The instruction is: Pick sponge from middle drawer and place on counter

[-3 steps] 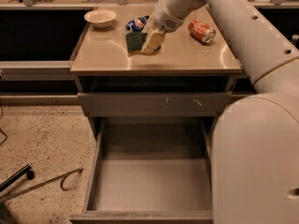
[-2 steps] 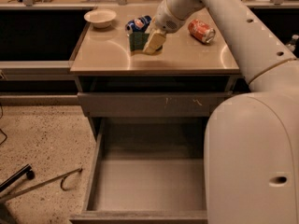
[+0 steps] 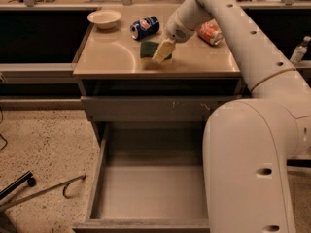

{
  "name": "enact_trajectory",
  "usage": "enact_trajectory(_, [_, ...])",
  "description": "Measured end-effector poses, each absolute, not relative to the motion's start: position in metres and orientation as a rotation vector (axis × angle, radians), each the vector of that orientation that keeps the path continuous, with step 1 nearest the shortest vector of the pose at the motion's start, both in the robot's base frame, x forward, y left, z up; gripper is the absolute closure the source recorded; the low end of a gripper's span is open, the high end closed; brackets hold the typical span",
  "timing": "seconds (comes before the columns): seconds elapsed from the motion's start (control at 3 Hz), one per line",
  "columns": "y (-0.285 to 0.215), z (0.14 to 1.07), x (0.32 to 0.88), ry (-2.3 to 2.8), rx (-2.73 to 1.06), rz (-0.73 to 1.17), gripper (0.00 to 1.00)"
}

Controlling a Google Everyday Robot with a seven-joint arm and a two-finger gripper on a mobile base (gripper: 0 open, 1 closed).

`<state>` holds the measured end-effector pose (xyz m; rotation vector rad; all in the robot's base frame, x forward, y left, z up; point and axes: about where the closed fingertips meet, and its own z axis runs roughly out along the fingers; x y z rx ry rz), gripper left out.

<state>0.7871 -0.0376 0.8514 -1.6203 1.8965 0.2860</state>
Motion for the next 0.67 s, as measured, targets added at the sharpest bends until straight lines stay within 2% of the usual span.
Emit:
enact_trajectory(0.33, [-0.0466,0.8387,0.7938,1.96,-1.583,0.285,1.0])
enact_trajectory(0.67, [-0.0466,0.8386,0.7939,1.96,-1.582,0.286,0.82])
